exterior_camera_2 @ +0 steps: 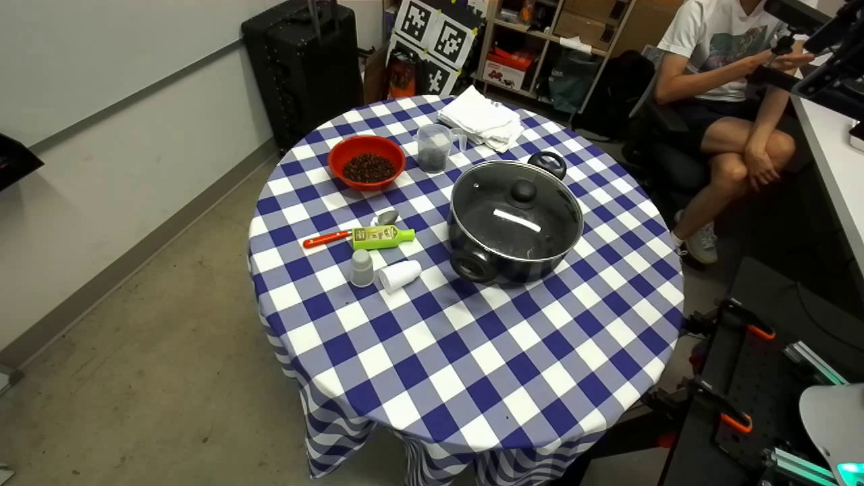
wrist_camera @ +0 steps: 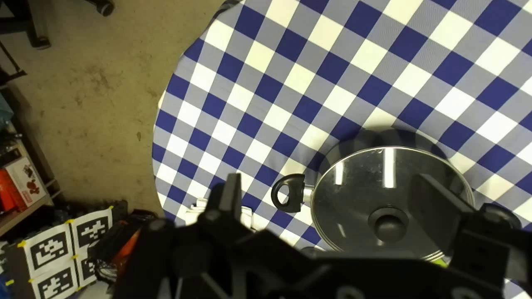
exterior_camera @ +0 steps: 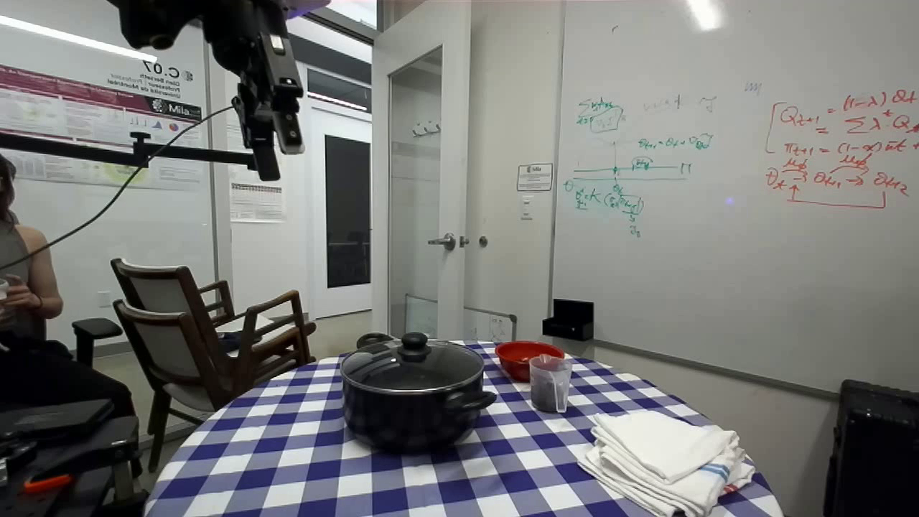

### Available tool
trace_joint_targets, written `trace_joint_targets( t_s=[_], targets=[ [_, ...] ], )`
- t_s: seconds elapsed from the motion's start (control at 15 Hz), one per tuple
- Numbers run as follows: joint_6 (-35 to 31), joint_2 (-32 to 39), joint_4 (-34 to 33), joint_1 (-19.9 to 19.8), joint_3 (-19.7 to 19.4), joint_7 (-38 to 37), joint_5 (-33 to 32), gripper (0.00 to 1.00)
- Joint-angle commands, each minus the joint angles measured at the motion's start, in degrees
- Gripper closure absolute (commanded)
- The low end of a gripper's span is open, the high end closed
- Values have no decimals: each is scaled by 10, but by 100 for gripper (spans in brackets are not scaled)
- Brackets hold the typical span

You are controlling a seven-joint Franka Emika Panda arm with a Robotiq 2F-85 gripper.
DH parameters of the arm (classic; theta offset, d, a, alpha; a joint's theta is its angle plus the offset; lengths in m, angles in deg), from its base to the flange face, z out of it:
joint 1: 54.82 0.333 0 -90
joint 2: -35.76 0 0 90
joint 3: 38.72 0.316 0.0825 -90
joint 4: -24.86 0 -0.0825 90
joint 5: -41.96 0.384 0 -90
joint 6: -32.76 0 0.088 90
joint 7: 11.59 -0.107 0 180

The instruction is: Remove the lid from the pot

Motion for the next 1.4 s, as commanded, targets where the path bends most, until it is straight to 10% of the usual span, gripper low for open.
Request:
trace_joint_targets(
  t_s=[0.0,0.6,1.33],
  targets=[
    [-60,75,-31,23,-9,55,-21,0],
    [-151,320,-183,113,-6,260,112,0],
    [-67,520,-324,82,67,297,125,0]
  ],
)
